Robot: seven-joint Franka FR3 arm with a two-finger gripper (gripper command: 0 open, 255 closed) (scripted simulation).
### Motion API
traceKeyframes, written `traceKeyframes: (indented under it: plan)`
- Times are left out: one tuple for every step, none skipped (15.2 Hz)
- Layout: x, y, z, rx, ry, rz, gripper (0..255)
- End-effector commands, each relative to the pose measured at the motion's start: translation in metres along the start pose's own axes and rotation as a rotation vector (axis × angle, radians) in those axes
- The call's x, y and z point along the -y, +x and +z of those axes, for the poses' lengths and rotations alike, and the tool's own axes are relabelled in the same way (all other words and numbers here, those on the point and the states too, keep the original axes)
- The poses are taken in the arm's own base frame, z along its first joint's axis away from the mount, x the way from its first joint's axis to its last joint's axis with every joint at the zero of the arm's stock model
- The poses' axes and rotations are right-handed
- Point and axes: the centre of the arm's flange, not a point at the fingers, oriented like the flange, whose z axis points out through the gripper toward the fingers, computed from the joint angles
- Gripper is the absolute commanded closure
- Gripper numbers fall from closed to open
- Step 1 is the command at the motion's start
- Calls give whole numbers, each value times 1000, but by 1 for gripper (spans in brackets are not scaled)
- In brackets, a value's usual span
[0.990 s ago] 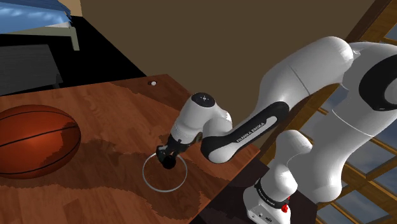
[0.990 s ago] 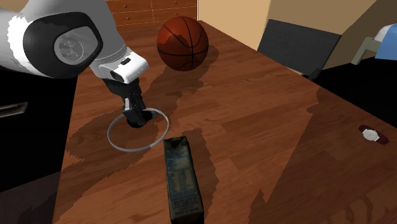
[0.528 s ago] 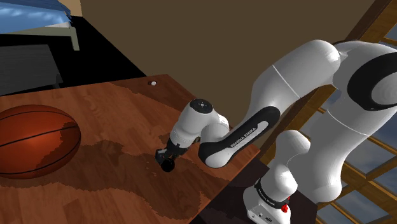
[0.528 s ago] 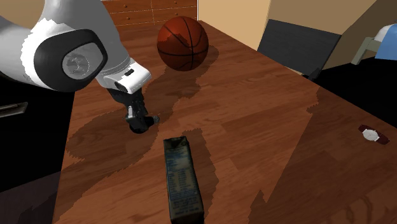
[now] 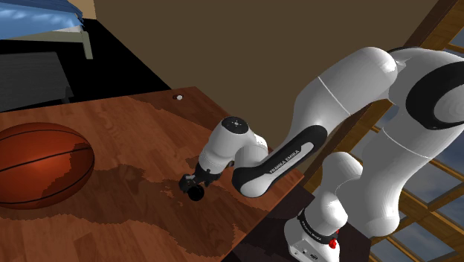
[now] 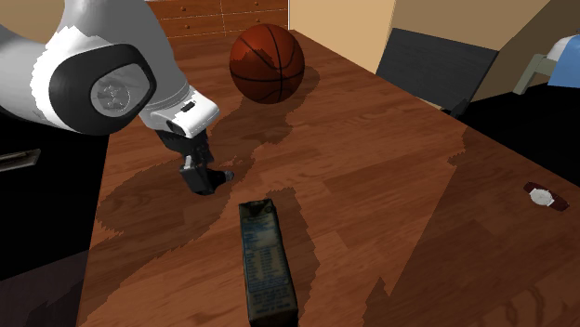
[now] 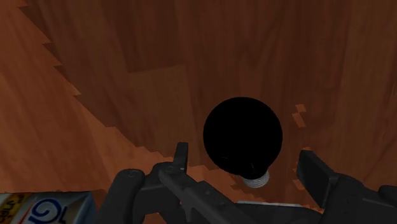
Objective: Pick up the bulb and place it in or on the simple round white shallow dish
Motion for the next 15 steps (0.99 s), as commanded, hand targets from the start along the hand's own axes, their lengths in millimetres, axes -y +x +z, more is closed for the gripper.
traceKeyframes:
  plan:
    - [0, 0, 0, 1, -1, -1, 0]
    - [0, 0, 0, 1, -1, -1, 0]
    - [0, 0, 0, 0, 0, -1, 0]
    - [0, 0, -13, 0, 0, -1, 0]
    - [0, 0, -26, 0, 0, -1, 0]
    - [0, 0, -39, 0, 0, -1, 0]
    - [0, 0, -50, 0, 0, -1, 0]
    - [0, 0, -50, 0, 0, -1, 0]
    - [0, 0, -50, 0, 0, -1, 0]
    - [0, 0, -50, 0, 0, -1, 0]
    - [0, 0, -50, 0, 0, -1, 0]
    - [0, 0, -50, 0, 0, -1, 0]
    - [0, 0, -50, 0, 0, -1, 0]
    - [0, 0, -50, 0, 0, -1, 0]
    - [0, 0, -50, 0, 0, -1, 0]
